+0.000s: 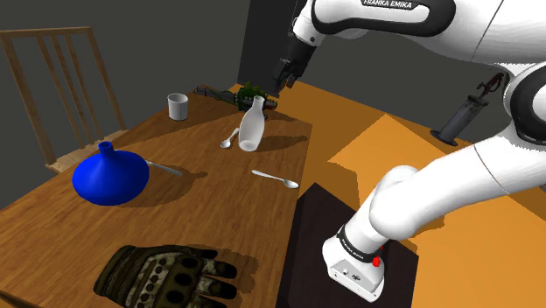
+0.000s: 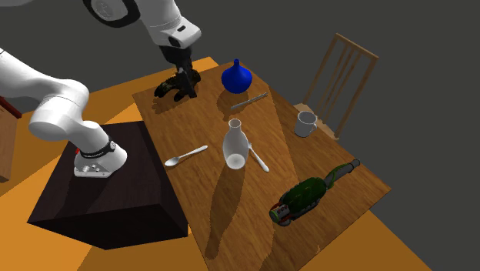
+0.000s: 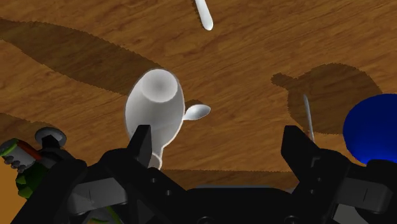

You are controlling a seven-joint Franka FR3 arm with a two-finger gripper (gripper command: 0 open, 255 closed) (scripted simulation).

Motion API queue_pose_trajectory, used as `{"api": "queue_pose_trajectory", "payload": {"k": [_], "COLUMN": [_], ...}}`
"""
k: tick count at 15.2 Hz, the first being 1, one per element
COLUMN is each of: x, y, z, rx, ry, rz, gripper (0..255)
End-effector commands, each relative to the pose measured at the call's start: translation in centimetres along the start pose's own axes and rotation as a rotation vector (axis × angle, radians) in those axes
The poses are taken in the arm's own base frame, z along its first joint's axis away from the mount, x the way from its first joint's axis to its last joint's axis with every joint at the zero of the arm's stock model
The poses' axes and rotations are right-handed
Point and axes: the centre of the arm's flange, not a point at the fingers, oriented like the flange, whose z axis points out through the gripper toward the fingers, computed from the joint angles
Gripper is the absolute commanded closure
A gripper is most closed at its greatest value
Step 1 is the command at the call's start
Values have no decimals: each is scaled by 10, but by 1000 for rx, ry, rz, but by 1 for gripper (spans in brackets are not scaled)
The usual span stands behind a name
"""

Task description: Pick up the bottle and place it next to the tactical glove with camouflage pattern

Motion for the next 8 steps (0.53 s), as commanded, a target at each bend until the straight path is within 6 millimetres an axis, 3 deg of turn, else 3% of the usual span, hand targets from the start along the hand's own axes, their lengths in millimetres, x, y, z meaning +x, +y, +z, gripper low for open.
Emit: {"api": "queue_pose_trajectory", "payload": {"k": [1, 8], "x": [17, 79], "y": [6, 44], "z": [17, 80], "rx": [-8, -33], "ry": [-16, -71], "rz": [0, 1], "gripper": [0, 0]}}
